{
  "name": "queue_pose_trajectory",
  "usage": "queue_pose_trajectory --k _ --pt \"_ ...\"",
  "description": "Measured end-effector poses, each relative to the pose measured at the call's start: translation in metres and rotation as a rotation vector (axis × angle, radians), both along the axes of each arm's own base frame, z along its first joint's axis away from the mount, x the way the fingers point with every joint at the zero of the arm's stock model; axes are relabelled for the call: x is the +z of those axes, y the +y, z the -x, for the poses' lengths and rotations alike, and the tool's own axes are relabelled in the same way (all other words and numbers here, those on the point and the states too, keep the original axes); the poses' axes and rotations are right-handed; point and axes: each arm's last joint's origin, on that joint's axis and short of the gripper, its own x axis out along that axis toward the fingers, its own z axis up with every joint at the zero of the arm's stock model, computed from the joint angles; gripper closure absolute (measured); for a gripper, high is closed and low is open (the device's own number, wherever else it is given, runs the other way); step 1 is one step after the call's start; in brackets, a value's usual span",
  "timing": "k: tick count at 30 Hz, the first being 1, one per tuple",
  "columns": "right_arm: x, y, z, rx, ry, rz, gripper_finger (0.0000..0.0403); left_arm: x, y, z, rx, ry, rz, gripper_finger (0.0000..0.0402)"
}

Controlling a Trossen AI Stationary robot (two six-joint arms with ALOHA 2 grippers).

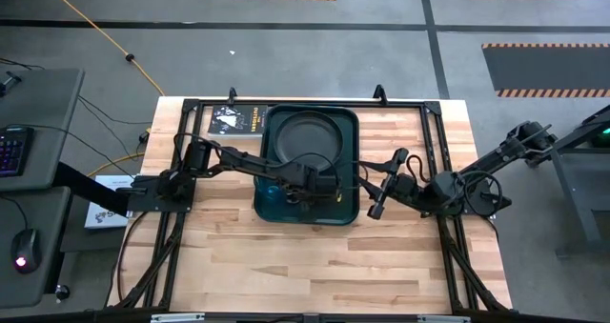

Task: Pick and place plate/cup/fork/spoon on tray
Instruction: Put the black spoon on the left side of the orange fork on the black serving tray

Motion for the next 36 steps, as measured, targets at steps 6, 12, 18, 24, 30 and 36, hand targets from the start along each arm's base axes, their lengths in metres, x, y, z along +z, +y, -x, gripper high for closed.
queue_pose_trajectory --k 6,12,18,24,30,36 --pt "-0.0001 0.0 0.0 0.0 0.0 0.0 0.0249 -0.0001 -0.0002 0.001 -0.002 0.01 0.009 0.0394" --pt "-0.0002 0.0 -0.0001 0.0 0.001 0.0 0.0249 0.0005 -0.004 -0.002 -0.034 -0.018 0.05 0.0393" --pt "-0.0002 0.0 -0.0001 0.0 0.0 -0.001 0.0249 0.0005 -0.0047 -0.0019 -0.038 -0.018 0.05 0.0384" --pt "-0.0004 0.0 -0.0001 0.0 0.0 -0.001 0.0249 0.0005 -0.0044 -0.0019 -0.044 -0.018 0.045 0.0371" --pt "-0.0004 0.0001 -0.0001 0.001 0.0 -0.002 0.0249 0.0007 -0.0044 -0.0019 -0.044 -0.018 0.045 0.0364" --pt "-0.0005 0.0001 -0.0001 0.001 0.0 -0.002 0.0249 0.0009 -0.0044 -0.0019 -0.044 -0.018 0.045 0.0353"
